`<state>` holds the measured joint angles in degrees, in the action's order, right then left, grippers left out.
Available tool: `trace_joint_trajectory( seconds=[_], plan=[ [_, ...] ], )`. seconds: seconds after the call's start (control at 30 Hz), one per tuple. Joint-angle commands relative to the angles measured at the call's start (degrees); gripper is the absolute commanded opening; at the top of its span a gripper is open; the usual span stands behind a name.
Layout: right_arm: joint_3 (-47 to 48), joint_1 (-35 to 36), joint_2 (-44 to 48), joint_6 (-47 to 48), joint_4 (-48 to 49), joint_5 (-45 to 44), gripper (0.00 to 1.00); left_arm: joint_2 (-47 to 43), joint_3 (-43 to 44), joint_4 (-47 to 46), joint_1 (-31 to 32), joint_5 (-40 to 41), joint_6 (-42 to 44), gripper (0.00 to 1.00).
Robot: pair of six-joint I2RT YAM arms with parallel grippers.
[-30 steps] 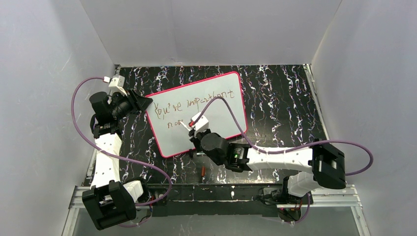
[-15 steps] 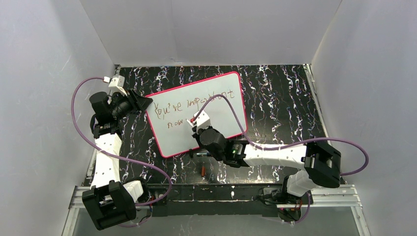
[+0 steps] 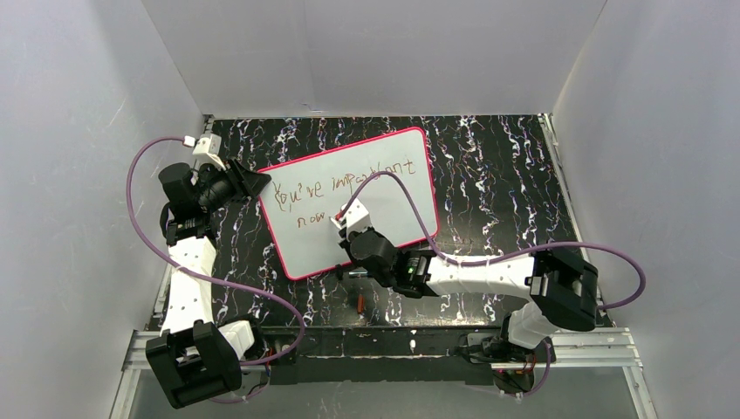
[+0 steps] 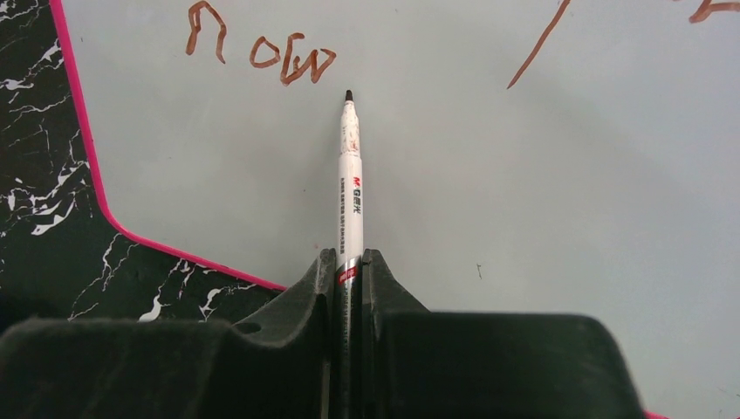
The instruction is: Write a sentence on the whiteboard
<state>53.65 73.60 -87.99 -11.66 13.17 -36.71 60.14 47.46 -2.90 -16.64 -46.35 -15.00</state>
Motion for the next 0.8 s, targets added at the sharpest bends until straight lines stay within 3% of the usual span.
trace_joint_trajectory(
  seconds=[0.0,0.43,0.6,0.77],
  plan=[
    [0.7,-0.3,-0.9,-2.1,-0.3,-1.8,0.01,-1.6,-0.2,-0.4,0.4,-1.8,0.2,0.37],
    [0.7,-1.0,-0.9,-2.6,-0.6,-1.3,0.01,-1.8,-0.2,-0.4,0.3,-1.9,0.1,0.37],
    [-1.4,-1.0,3.1,-0.7,1.8,1.2,0.01,-1.8,-0.2,-0.4,0.3,-1.7,0.2,0.38],
    [-5.5,-1.0,11.3,1.0,5.0,2.7,0.01,-2.0,0.0,1.0,0.4,0.5,1.0,0.62]
  ],
)
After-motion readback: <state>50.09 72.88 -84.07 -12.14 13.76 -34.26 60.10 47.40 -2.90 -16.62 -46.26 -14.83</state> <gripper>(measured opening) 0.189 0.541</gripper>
